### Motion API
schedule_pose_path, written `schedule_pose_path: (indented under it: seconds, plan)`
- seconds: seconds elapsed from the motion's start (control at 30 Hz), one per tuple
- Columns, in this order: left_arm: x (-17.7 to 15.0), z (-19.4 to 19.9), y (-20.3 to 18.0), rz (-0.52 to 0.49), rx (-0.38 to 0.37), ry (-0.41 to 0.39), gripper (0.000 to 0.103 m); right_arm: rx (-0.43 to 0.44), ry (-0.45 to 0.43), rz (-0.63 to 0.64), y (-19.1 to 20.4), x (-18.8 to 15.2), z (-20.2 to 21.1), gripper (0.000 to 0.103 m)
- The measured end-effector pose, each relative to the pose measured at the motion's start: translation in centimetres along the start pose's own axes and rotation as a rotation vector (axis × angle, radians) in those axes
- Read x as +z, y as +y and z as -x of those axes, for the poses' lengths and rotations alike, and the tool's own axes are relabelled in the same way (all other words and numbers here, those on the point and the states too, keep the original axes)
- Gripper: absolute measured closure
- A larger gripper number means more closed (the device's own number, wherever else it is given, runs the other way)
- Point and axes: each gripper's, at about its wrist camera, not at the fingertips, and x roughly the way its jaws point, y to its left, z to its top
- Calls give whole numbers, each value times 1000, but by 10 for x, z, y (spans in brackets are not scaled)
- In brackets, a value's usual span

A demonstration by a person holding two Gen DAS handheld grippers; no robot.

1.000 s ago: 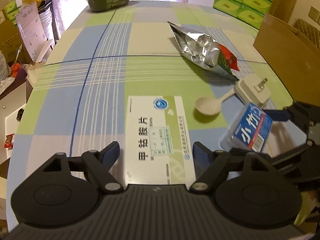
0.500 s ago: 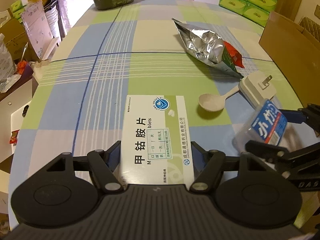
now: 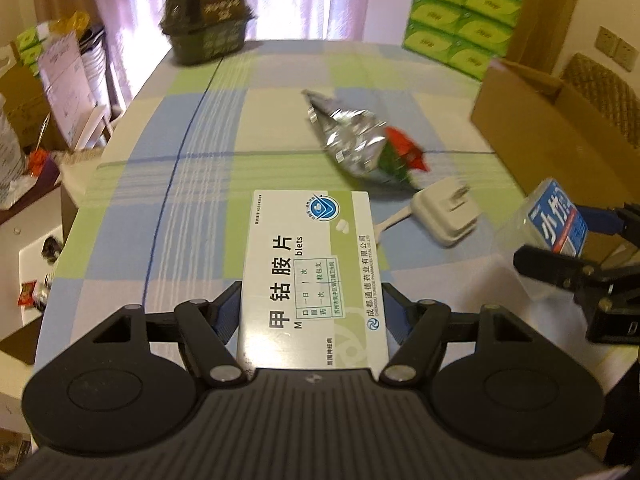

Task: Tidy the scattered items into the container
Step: 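Carry the medicine box and floss-pick box with both tools over the cardboard box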

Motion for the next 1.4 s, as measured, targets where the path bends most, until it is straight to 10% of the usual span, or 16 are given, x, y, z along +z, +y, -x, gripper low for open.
schedule_pose_path:
  seconds: [0.67,1.4]
  plan:
    - [78,26,-181,-218,-268,-115,36,-316,-177,-118,-139,22,124,14]
    - [119,-31,-293,-323,-403,-78,36,-410,-144,-212,-222,-8,129,14]
